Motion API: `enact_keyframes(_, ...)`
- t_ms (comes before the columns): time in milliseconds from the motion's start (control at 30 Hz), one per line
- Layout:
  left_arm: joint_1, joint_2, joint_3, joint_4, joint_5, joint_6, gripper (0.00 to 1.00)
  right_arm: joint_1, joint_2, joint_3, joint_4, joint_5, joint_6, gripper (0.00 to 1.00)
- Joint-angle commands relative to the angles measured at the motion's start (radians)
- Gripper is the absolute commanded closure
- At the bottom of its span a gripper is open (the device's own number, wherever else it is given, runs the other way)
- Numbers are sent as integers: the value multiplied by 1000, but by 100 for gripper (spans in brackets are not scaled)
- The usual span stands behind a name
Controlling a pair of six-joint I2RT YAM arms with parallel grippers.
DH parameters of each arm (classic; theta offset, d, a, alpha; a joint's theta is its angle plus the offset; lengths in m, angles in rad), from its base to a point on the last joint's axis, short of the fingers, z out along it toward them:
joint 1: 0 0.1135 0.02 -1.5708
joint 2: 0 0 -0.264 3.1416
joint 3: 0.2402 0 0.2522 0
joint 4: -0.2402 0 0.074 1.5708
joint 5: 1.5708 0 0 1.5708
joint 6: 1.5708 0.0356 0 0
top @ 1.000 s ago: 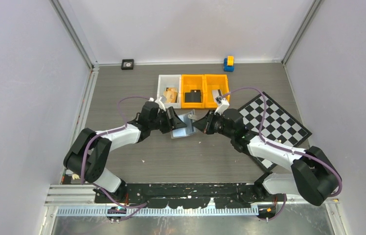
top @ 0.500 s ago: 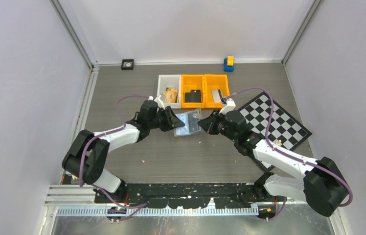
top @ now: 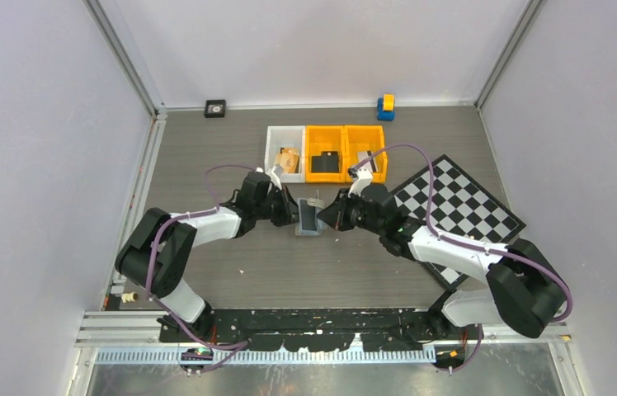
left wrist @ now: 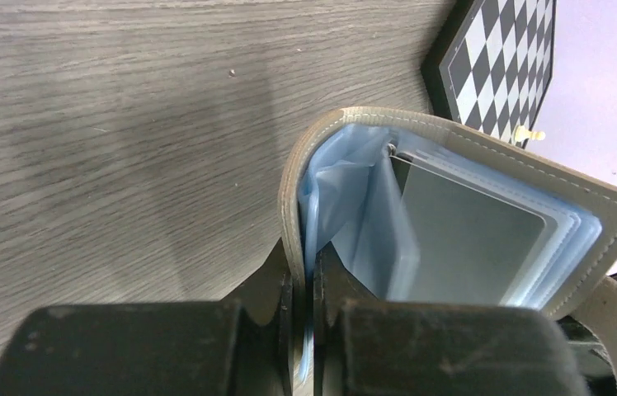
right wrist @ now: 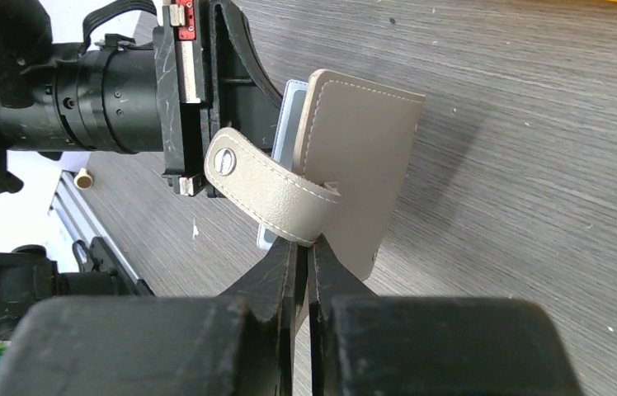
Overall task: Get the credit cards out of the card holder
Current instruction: Remove the credit card from the card holder.
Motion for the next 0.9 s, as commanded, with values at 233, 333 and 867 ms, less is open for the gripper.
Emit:
enact_keyframes(233,30,-48,12,72,33,-32,96,17,-124,36,-84,249,-21,99)
enact_keyframes(333,74,-60,-35,182,108,-94,88,-7,-162,11,-72,232,1,100)
enact_keyframes(867,174,-146,-160,478,215,-230,47,-111,-152,-43,89,-18,116,99)
